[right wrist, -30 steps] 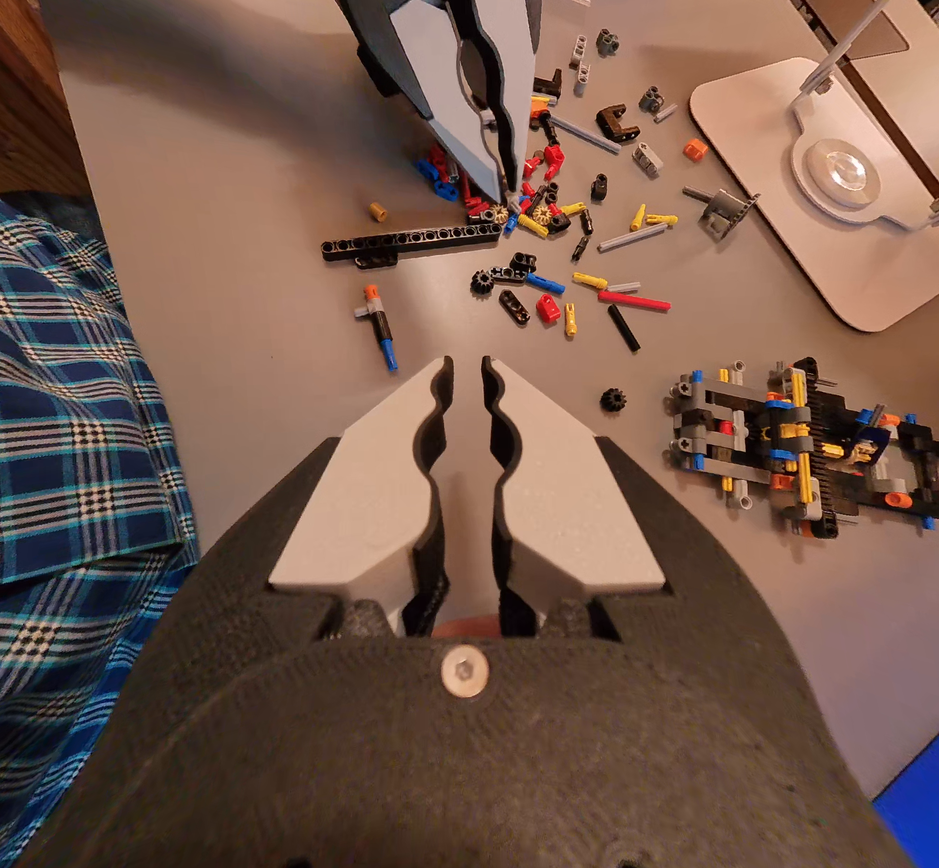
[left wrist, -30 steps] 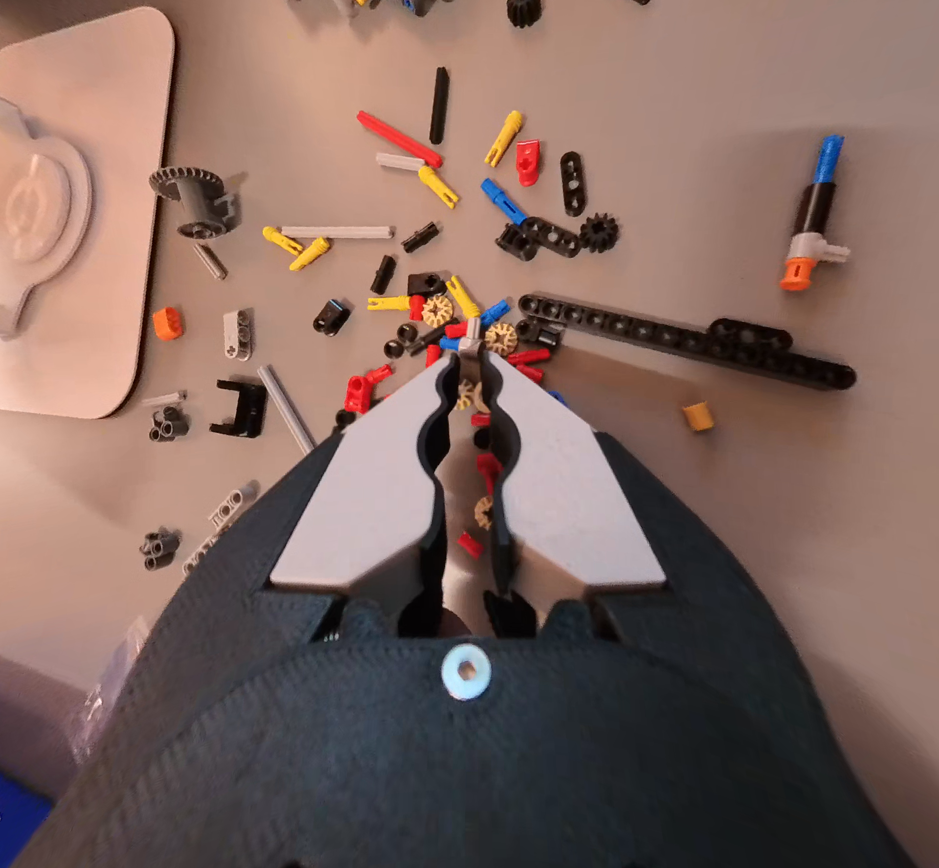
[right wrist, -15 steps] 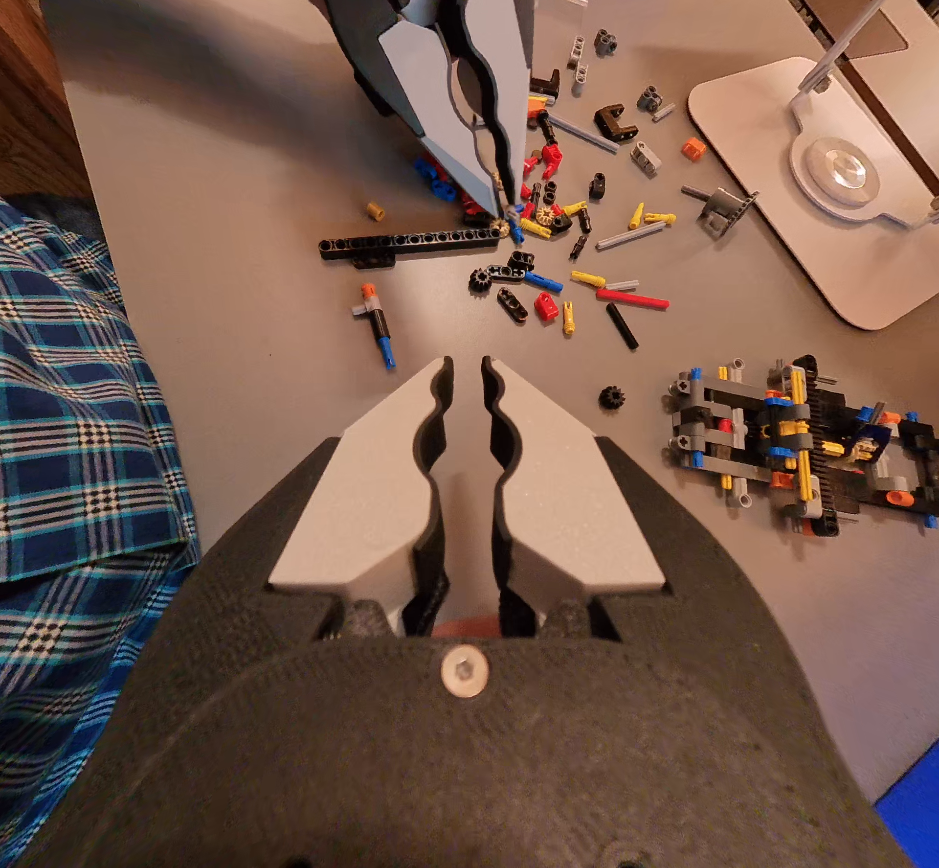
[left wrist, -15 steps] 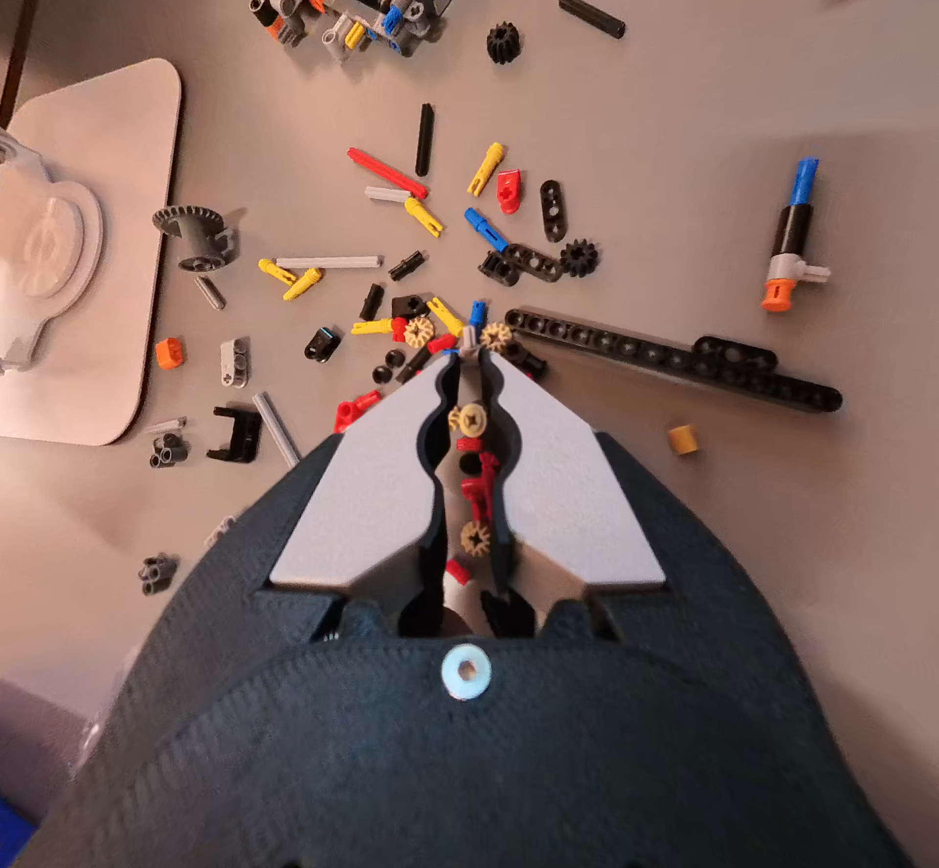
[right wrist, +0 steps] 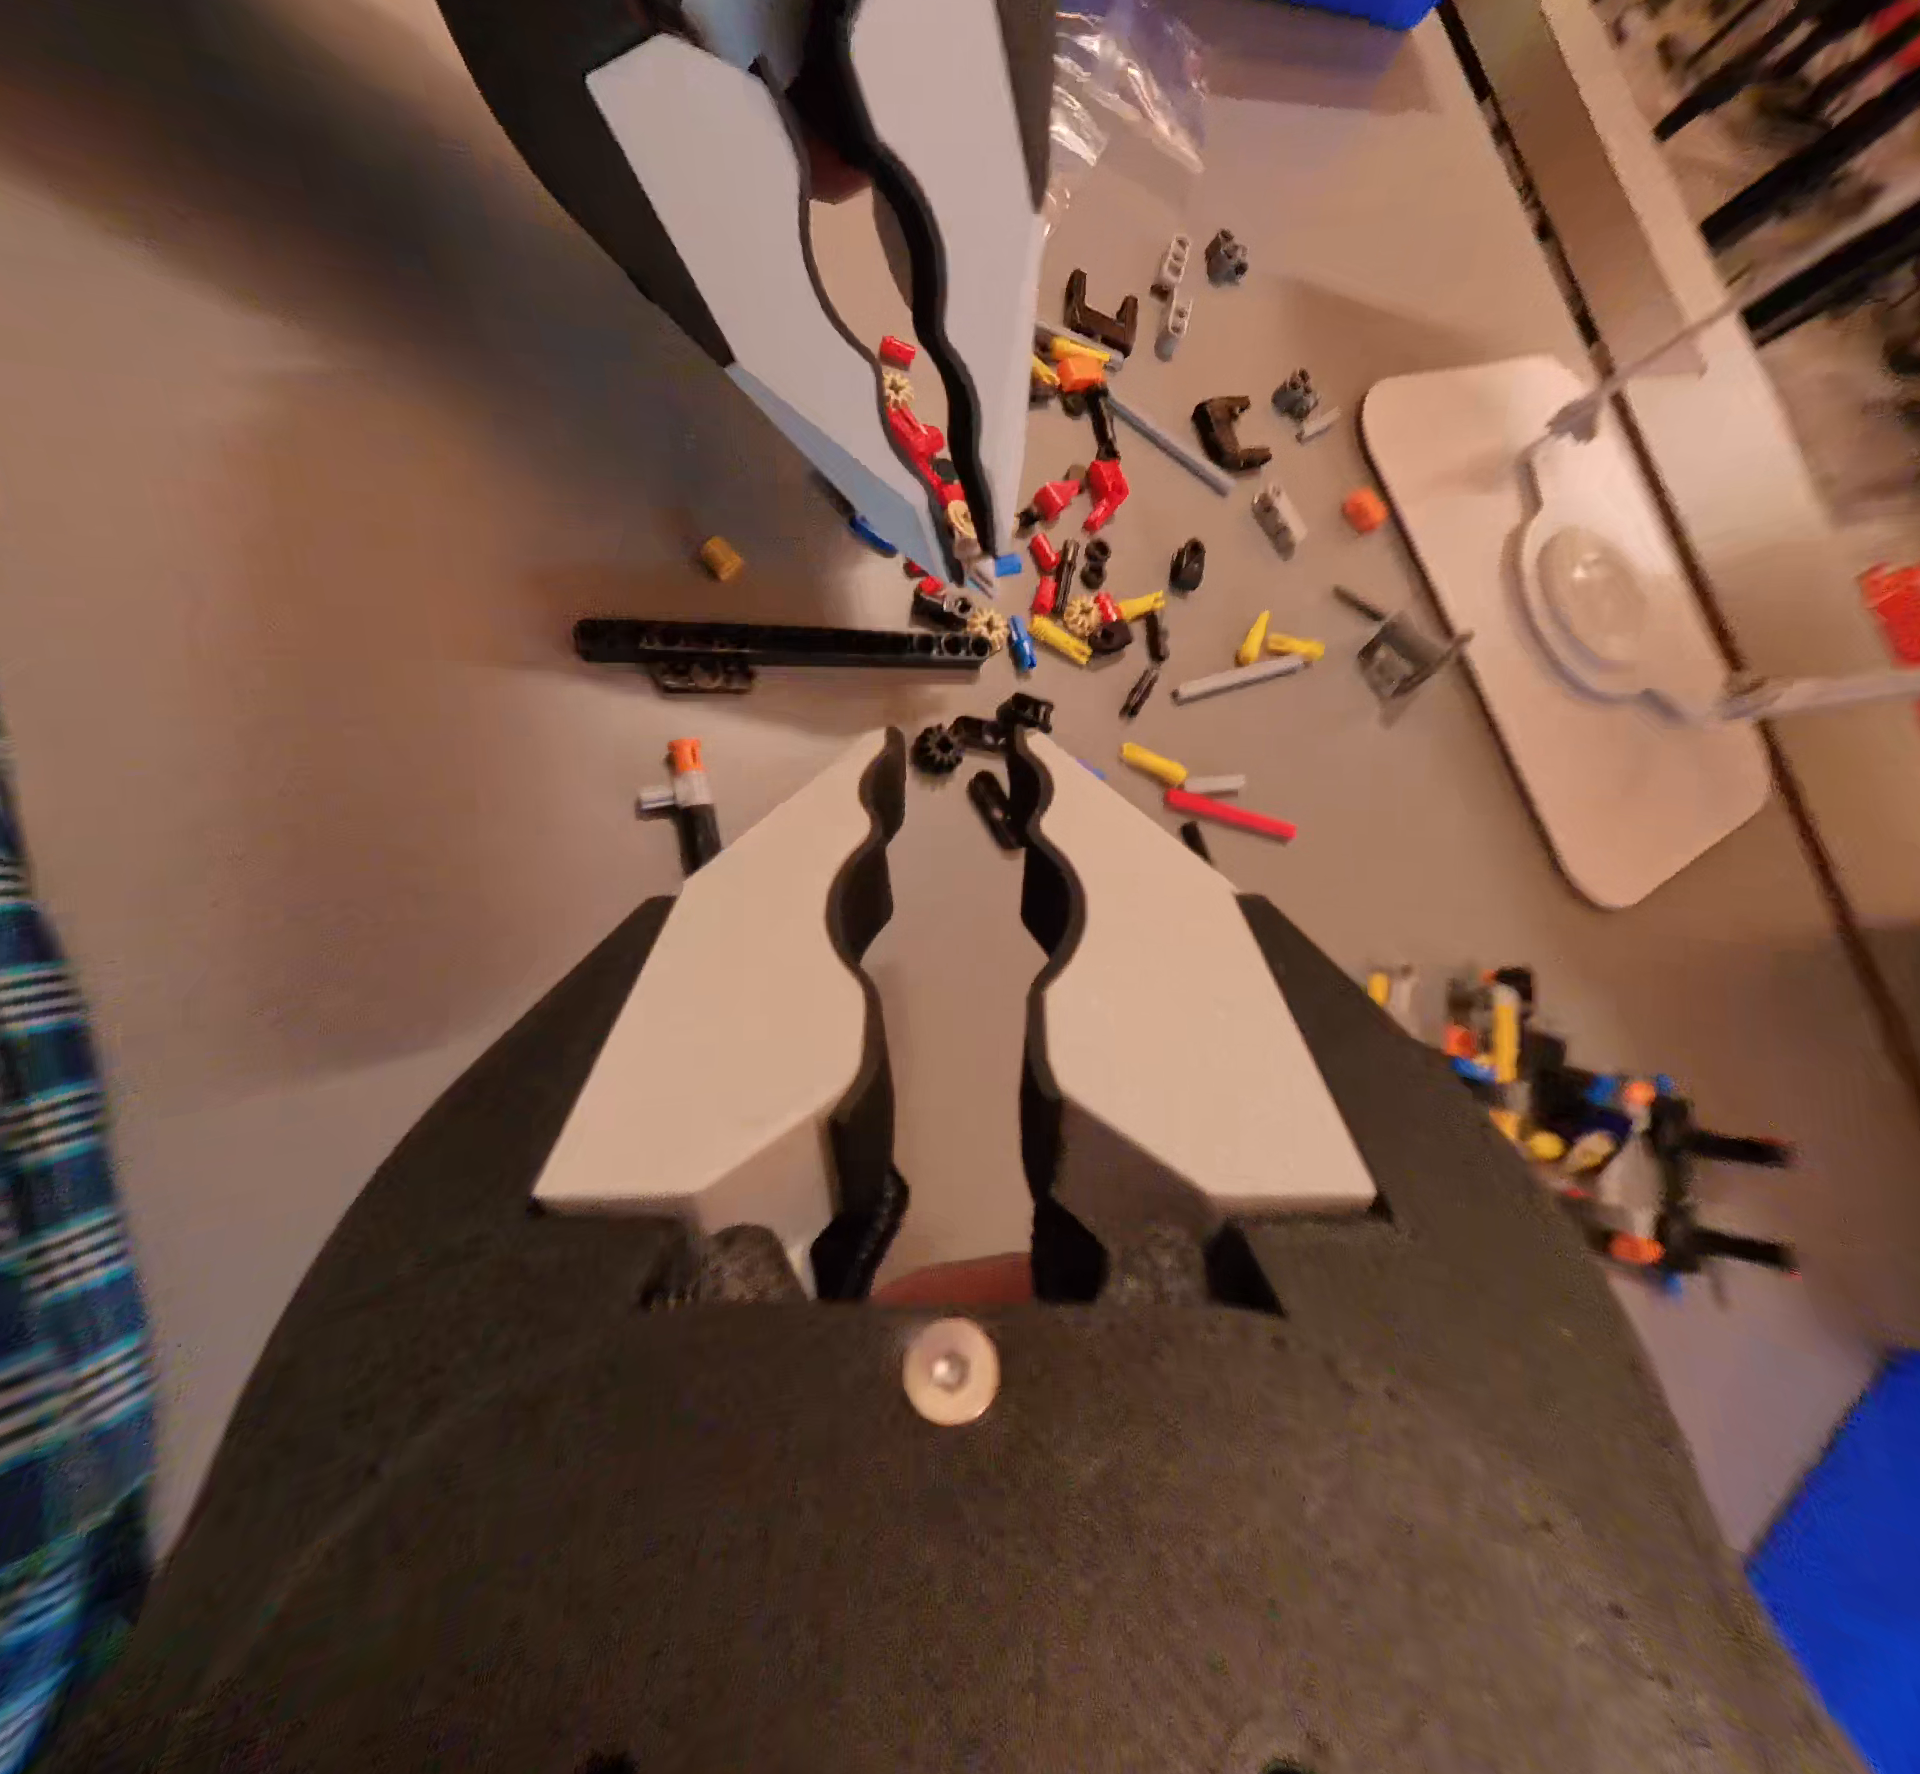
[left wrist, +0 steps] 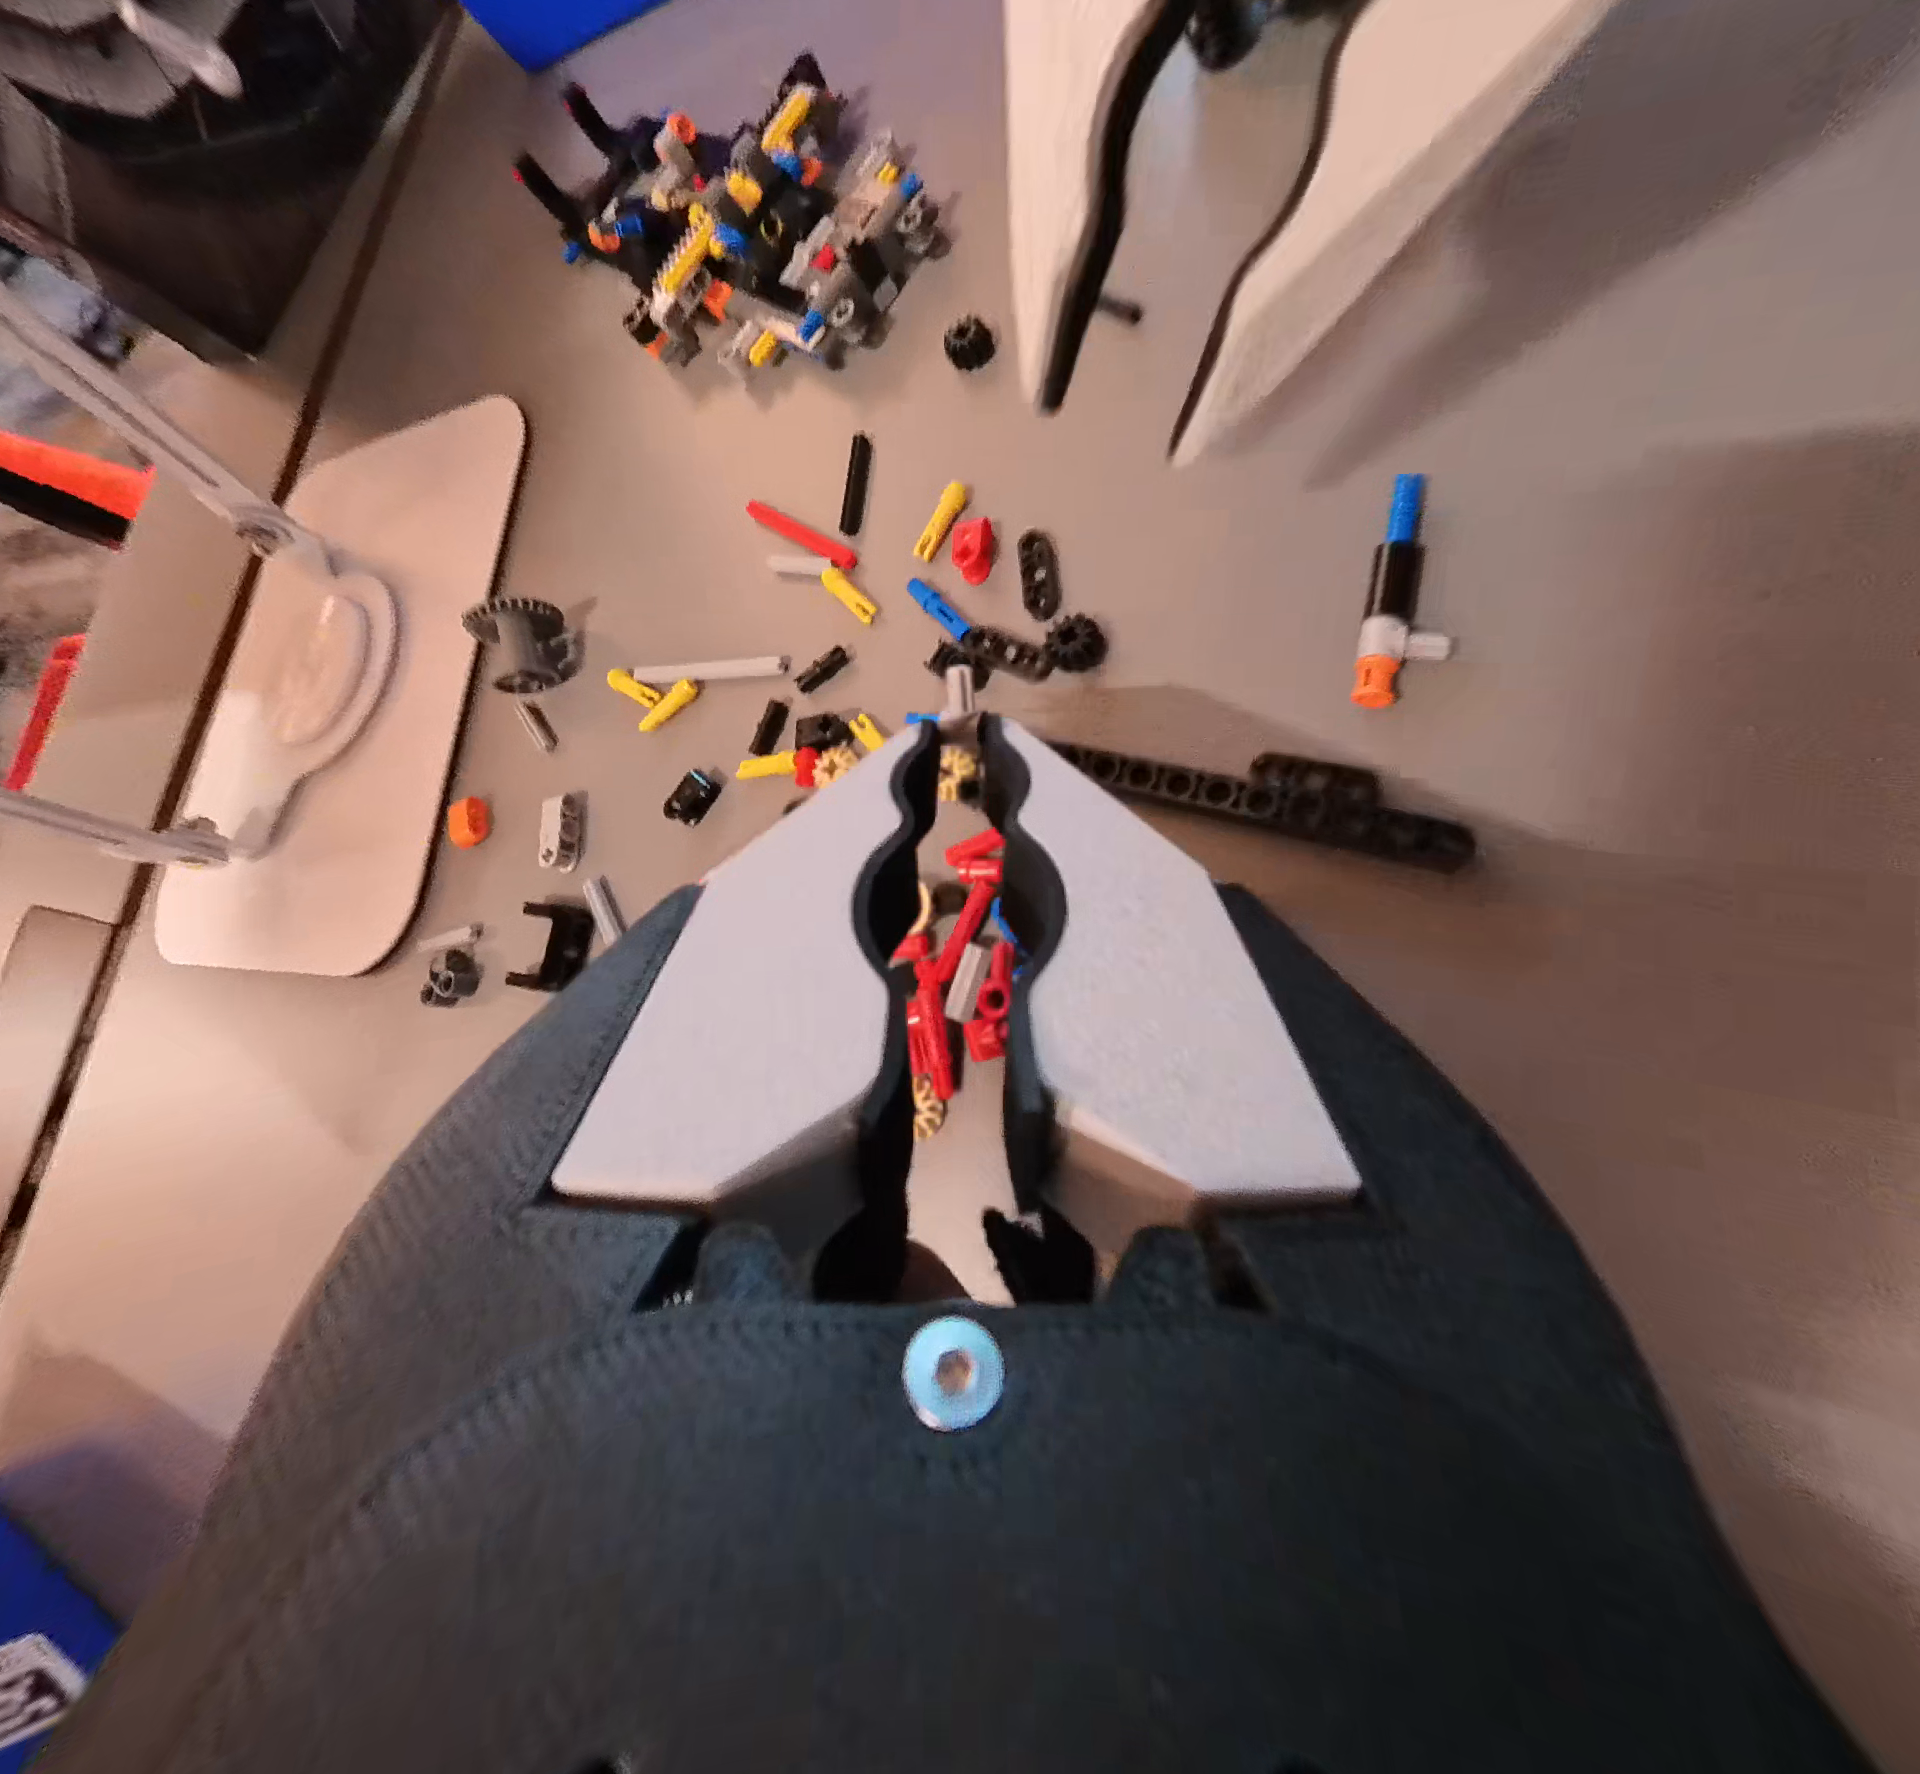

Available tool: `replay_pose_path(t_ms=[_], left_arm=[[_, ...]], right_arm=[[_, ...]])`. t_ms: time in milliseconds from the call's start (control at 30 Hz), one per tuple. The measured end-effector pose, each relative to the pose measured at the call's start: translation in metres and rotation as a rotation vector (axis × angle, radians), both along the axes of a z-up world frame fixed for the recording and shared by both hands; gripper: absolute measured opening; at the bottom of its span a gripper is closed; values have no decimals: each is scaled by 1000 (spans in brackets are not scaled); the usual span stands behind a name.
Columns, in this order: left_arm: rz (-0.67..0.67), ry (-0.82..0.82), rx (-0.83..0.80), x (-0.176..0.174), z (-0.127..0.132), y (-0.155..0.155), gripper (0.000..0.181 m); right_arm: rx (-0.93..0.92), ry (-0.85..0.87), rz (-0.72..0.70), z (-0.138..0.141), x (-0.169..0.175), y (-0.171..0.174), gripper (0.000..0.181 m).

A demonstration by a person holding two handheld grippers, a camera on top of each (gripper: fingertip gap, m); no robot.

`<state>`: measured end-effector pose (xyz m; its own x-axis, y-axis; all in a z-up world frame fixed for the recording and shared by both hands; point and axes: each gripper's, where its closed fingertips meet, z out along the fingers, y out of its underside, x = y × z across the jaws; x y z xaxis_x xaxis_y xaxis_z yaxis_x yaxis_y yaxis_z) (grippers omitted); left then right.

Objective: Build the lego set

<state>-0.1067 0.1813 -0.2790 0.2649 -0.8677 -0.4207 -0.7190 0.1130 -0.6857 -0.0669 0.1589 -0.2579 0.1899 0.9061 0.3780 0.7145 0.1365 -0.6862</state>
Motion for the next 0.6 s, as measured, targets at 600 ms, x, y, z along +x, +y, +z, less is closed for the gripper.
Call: replay_pose_path(t_ms=[600], left_arm=[[-134,44,238,25,22,-19,6]], right_arm=[[-45,20,48,0,-15,1,1]])
